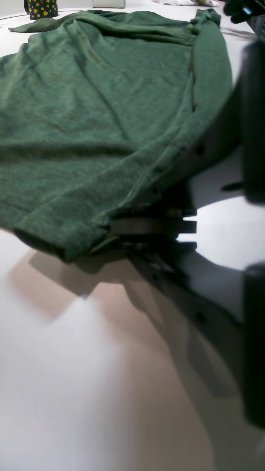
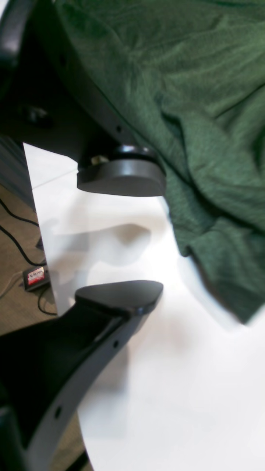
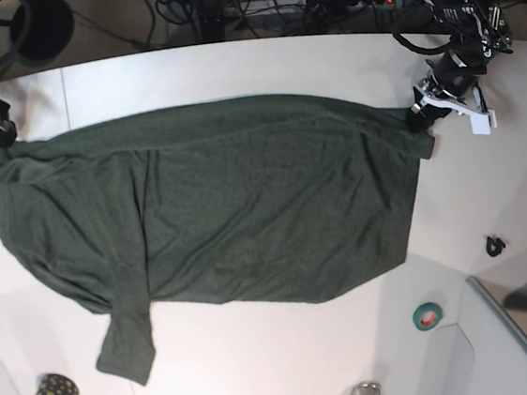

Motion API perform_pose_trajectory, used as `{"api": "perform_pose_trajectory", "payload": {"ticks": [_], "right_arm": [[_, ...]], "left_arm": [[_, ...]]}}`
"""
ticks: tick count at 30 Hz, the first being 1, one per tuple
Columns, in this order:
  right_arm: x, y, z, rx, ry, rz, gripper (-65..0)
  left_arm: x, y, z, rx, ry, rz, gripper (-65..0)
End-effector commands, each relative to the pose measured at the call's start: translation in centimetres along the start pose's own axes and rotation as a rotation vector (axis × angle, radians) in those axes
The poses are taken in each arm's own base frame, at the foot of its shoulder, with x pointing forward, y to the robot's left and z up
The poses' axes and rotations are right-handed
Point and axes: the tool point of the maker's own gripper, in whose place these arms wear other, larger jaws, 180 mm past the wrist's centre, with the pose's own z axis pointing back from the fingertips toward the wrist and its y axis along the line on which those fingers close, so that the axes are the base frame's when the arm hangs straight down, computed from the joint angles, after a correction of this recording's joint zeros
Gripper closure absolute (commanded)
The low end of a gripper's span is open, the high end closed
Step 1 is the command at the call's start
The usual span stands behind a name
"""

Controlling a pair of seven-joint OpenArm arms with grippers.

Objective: Layout the t-shirt on the table in an organized manner, then fold the t-shirt properly
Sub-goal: 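Hold the shirt edge corners and stretch them apart with both grippers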

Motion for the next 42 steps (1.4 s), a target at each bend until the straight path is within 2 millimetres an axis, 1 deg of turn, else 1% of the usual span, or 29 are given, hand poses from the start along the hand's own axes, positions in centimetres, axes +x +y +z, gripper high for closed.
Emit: {"api": "perform_pose_trajectory", "payload": {"ticks": [1, 4, 6, 7, 8, 10, 11, 17, 21, 25, 28, 30, 33, 36, 42], "right_arm": [[1.8, 0.2, 0.1, 0.015, -0.051, 0.009, -34.1], [1.4, 0.7, -0.5, 0.059, -0.054, -0.043, -34.2], [1.1, 1.5, -0.7, 0.139, -0.074, -0.095, -34.4], [1.2, 1.6, -0.6, 0.169, -0.086, -0.113, -35.4], [1.1, 1.4, -0.5, 0.189, -0.089, -0.134, -37.5], [0.6, 1.2, -0.6, 0.223, -0.09, -0.2, -44.1], [0.4, 1.2, -0.6, 0.233, -0.092, -0.222, -46.1], [-0.1, 0.7, -0.9, 0.237, -0.086, -0.259, -44.7], [0.8, 1.2, -1.2, 0.249, -0.104, -0.259, -44.7], [0.9, 1.5, -1.8, 0.257, -0.099, -0.278, -44.6], [1.2, 0.8, -2.0, 0.251, -0.095, -0.286, -44.4], [1.3, 0.8, -2.2, 0.255, -0.094, -0.297, -42.8], [1.6, 0.5, -2.1, 0.248, -0.105, -0.294, -36.6], [2.2, 0.3, -2.1, 0.242, -0.137, -0.295, -36.3], [2.3, 0.3, -2.1, 0.239, -0.144, -0.302, -36.8]], "left_arm": [[-1.8, 1.6, 0.6, 0.069, 0.099, -0.019, 0.0], [-1.5, 1.9, 0.8, 0.075, 0.097, -0.022, 0.0], [-1.4, 2.2, 1.0, 0.08, 0.096, -0.026, 0.0], [-1.4, 2.2, 1.0, 0.081, 0.095, -0.025, 0.0], [-1.4, 2.2, 1.0, 0.081, 0.095, -0.025, 0.0], [-1.4, 2.2, 1.0, 0.081, 0.095, -0.025, 0.0], [-1.4, 2.2, 1.0, 0.081, 0.095, -0.025, 0.0], [-1.2, 2.0, 0.8, 0.077, 0.094, -0.027, 0.0], [-1.1, 1.9, 0.7, 0.075, 0.094, -0.029, 0.0], [-1.1, 2.0, 0.8, 0.075, 0.093, -0.028, 0.0], [-1.1, 2.0, 0.8, 0.077, 0.094, -0.026, 0.0], [-1.2, 2.1, 0.9, 0.078, 0.095, -0.026, 0.0], [-1.2, 2.1, 0.9, 0.078, 0.096, -0.026, 0.0], [-1.2, 2.1, 0.9, 0.078, 0.096, -0.026, 0.0], [-1.1, 2.0, 0.8, 0.077, 0.094, -0.026, 0.0]]}}
